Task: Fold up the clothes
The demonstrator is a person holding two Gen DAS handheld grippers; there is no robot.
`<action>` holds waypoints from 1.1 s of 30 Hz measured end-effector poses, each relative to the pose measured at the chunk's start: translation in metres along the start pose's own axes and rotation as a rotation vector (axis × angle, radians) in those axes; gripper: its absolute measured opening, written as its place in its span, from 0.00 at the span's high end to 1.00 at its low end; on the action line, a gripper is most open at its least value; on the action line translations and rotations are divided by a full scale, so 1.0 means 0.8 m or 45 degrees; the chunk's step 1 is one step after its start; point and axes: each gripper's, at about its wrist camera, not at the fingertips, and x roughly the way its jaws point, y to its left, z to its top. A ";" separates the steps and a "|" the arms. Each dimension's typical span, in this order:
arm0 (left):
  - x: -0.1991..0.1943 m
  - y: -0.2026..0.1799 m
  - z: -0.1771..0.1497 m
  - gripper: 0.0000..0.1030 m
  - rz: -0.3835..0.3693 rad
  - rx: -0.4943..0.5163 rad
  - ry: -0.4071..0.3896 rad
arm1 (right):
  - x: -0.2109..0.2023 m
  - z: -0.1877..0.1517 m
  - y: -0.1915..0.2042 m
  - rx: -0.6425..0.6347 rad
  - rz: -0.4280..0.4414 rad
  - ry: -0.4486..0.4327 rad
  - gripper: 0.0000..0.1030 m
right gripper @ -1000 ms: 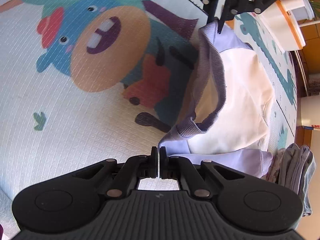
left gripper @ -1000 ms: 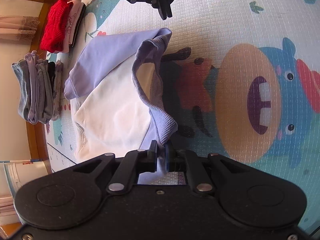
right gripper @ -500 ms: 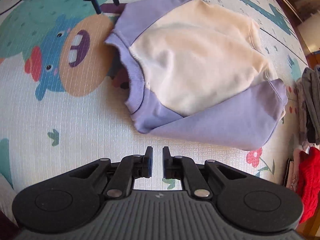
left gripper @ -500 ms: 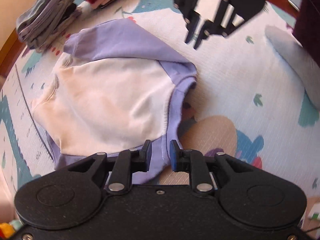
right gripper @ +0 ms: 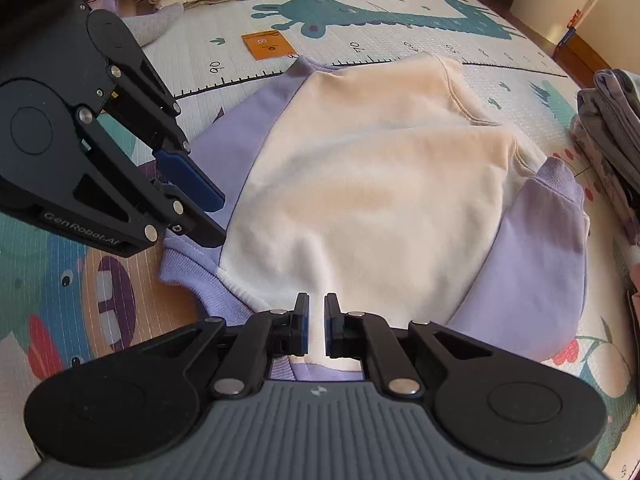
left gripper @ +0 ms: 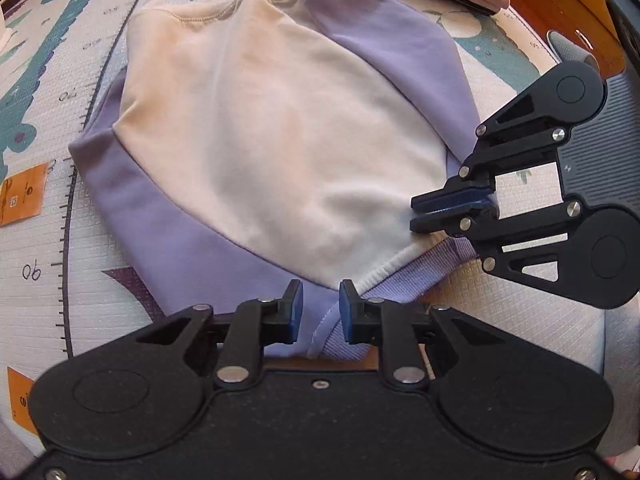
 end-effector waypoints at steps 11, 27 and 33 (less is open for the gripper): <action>-0.026 -0.027 -0.002 0.77 -0.045 0.082 -0.159 | -0.005 -0.045 0.053 -0.353 0.117 0.122 0.88; 0.023 -0.056 -0.009 0.23 -0.018 0.151 0.012 | -0.027 -0.002 -0.101 0.205 -0.311 -0.056 0.83; 0.028 -0.073 0.001 0.18 -0.002 0.166 0.117 | 0.006 0.051 -0.161 0.339 -0.388 -0.106 0.68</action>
